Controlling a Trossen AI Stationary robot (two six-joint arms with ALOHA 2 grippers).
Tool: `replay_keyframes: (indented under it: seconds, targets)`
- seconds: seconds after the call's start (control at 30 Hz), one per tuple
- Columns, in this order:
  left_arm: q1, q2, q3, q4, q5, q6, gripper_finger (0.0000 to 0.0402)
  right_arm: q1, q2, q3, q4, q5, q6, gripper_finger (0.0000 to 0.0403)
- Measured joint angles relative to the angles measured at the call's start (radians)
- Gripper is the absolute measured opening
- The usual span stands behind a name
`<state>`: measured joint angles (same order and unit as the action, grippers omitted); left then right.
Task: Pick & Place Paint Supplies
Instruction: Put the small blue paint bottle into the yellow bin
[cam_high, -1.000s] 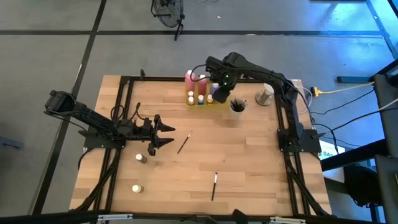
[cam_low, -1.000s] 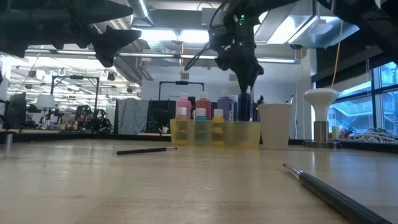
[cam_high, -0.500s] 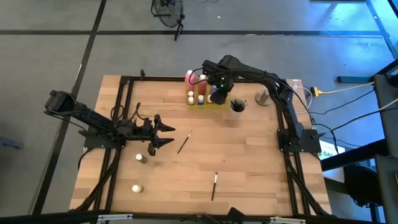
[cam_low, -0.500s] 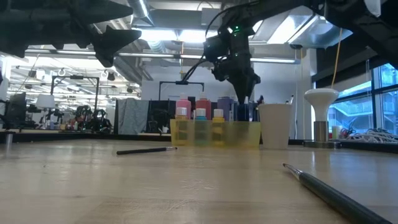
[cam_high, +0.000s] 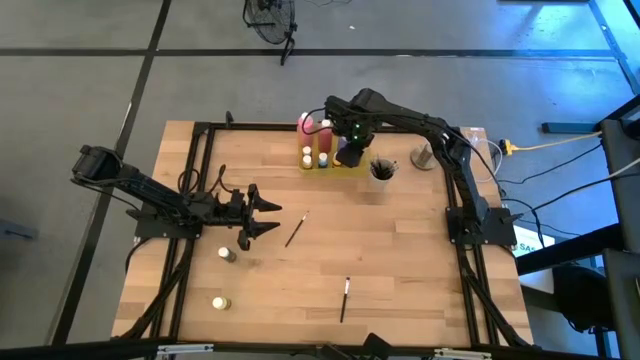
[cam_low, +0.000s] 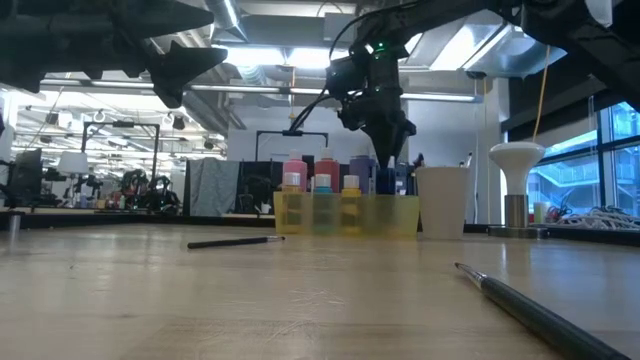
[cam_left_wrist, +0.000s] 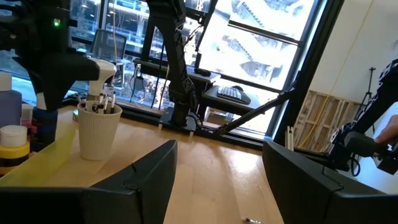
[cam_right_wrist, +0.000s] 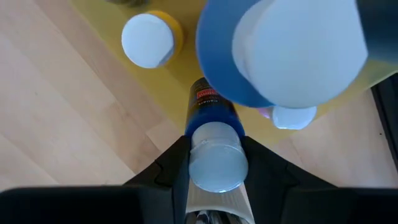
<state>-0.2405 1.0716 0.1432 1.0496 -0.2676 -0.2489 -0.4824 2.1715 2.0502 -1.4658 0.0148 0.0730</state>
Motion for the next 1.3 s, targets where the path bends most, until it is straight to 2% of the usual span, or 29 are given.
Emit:
replay_keyframes:
  seconds: [0.7,1.17,1.3]
  targets:
    - [0.000,0.000,0.000,0.000,0.000,0.000,0.0233,0.000,-0.002,-0.156,0.111,-0.020,0.043,0.0120]
    - [0.000,0.000,0.000,0.000,0.000,0.000,0.0233,0.000,-0.003,-0.162,0.120,-0.023,0.043,0.0120]
    - [0.000,0.000,0.000,0.000,0.000,0.000,0.0233,0.000,-0.003,-0.163,0.124,-0.022,0.047,0.0161]
